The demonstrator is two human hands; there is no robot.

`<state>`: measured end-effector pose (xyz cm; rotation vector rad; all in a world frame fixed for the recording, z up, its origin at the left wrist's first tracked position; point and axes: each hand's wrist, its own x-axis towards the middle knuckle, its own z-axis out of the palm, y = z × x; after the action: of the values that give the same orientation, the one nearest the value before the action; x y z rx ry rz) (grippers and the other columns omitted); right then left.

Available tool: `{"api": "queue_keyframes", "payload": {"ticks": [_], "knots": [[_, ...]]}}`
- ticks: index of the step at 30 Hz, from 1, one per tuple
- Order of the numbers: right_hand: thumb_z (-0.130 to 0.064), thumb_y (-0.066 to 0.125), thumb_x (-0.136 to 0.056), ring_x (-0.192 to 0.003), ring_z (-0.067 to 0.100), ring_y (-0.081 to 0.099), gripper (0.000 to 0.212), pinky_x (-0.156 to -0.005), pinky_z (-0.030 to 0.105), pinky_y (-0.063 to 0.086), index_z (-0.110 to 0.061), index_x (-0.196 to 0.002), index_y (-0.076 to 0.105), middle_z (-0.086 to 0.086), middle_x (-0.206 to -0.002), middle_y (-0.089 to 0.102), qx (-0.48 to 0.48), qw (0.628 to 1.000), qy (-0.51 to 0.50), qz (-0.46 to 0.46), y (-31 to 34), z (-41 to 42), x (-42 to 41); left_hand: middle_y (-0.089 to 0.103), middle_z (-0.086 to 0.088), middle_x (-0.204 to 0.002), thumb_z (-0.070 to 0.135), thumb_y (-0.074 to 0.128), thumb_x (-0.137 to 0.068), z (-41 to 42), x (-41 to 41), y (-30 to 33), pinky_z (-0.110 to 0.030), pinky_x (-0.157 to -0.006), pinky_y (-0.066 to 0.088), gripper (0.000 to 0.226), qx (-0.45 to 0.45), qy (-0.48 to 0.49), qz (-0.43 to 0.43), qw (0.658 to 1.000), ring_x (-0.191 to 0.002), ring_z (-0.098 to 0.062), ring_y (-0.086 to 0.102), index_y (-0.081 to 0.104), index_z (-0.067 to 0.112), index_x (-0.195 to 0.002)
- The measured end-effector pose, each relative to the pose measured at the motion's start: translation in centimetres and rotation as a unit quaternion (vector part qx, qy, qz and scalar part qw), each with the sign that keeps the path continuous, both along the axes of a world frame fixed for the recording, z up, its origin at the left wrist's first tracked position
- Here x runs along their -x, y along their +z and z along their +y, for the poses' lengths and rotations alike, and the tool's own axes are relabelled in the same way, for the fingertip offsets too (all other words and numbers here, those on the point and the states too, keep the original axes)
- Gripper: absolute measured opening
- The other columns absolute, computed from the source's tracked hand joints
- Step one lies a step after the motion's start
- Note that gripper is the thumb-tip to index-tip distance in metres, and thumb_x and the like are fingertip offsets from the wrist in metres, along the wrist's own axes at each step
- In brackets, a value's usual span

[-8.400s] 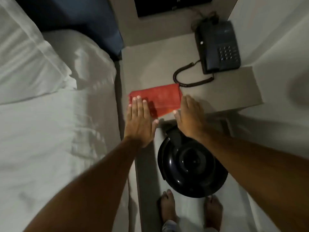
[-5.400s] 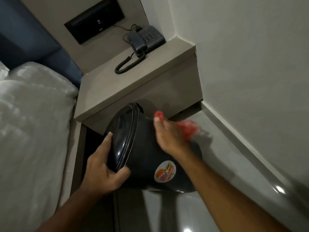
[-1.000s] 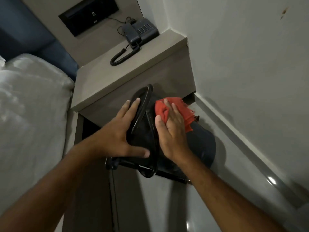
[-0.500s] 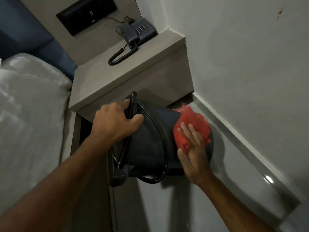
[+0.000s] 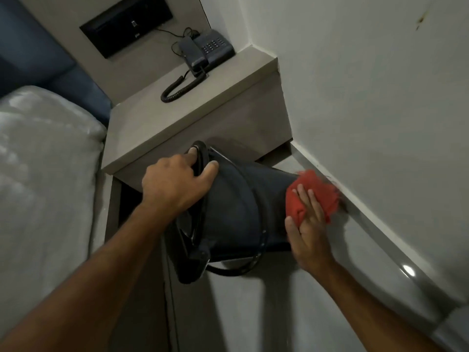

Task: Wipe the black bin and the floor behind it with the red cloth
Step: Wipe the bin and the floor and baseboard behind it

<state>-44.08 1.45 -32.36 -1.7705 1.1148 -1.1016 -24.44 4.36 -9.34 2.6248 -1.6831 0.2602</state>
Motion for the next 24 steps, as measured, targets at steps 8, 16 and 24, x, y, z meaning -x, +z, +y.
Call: {"api": "queue_keyframes", "payload": {"ticks": [8, 16, 24], "knots": [[-0.058, 0.023, -0.092, -0.154, 0.012, 0.004, 0.074, -0.126, 0.042, 0.007, -0.022, -0.157, 0.019, -0.004, -0.166, 0.019, -0.114, 0.993, -0.016, -0.028, 0.9, -2.0, -1.3, -0.057, 0.003, -0.144, 0.079, 0.075, -0.046, 5.5, -0.7, -1.0, -0.054, -0.117, 0.014, 0.156, -0.256, -0.205, 0.070, 0.942, -0.142, -0.037, -0.033, -0.044, 0.036, -0.138], [-0.053, 0.026, -0.093, -0.154, 0.013, 0.004, 0.072, -0.118, 0.030, 0.003, -0.023, -0.158, 0.015, 0.001, -0.168, 0.015, -0.175, 0.983, -0.018, -0.047, 1.0, -1.9, -1.7, -0.030, -0.017, -0.160, 0.074, 0.060, -0.066, 4.8, -1.4, -1.4, -0.061, -0.089, 0.052, 0.105, -0.212, -0.310, -0.108, 0.920, -0.143, -0.052, -0.018, 0.016, 0.035, -0.153], [-0.063, 0.022, -0.089, -0.154, 0.013, 0.002, 0.078, -0.125, 0.044, 0.007, -0.027, -0.158, 0.012, 0.000, -0.168, 0.012, -0.185, 0.982, -0.006, -0.041, 1.2, -1.8, -1.9, -0.058, -0.007, -0.143, 0.058, 0.084, -0.055, 5.7, -2.0, -1.0, -0.050, -0.107, 0.041, 0.139, -0.288, -0.276, -0.127, 0.908, -0.134, -0.043, -0.043, -0.021, 0.040, -0.145]]}}
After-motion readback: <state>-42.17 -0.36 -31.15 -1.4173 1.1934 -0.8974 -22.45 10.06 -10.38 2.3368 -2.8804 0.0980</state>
